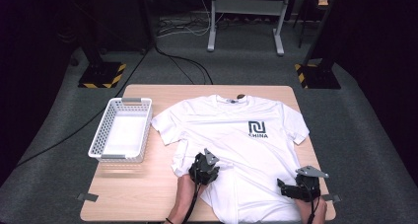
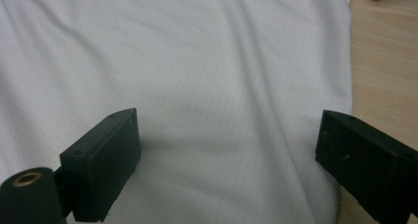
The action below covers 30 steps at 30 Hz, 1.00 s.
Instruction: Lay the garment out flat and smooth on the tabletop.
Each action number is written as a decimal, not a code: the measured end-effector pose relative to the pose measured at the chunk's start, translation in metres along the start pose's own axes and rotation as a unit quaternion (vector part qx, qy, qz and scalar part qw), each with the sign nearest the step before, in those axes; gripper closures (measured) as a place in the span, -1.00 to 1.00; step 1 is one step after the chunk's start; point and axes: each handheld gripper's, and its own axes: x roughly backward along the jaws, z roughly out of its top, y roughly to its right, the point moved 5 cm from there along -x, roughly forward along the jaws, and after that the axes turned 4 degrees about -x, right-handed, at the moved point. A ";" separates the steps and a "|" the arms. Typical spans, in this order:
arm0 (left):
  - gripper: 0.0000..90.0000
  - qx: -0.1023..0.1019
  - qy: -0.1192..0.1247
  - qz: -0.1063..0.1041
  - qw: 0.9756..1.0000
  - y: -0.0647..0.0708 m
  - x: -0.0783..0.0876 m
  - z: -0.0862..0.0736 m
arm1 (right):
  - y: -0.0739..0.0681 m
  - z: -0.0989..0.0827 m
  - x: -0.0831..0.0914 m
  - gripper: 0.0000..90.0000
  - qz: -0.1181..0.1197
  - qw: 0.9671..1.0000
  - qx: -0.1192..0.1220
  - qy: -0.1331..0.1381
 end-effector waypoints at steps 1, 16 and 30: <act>0.82 -0.001 0.002 -0.001 1.000 -0.001 0.002 -0.002 | 0.000 0.000 0.000 -0.81 0.000 1.000 0.000 0.000; 0.97 0.032 0.018 0.037 0.999 -0.024 0.044 -0.042 | 0.001 0.000 0.000 -0.78 -0.002 1.000 -0.004 0.001; 0.23 0.063 0.039 0.039 0.996 -0.038 0.073 -0.055 | 0.001 0.000 0.000 -0.78 -0.004 1.000 -0.005 0.002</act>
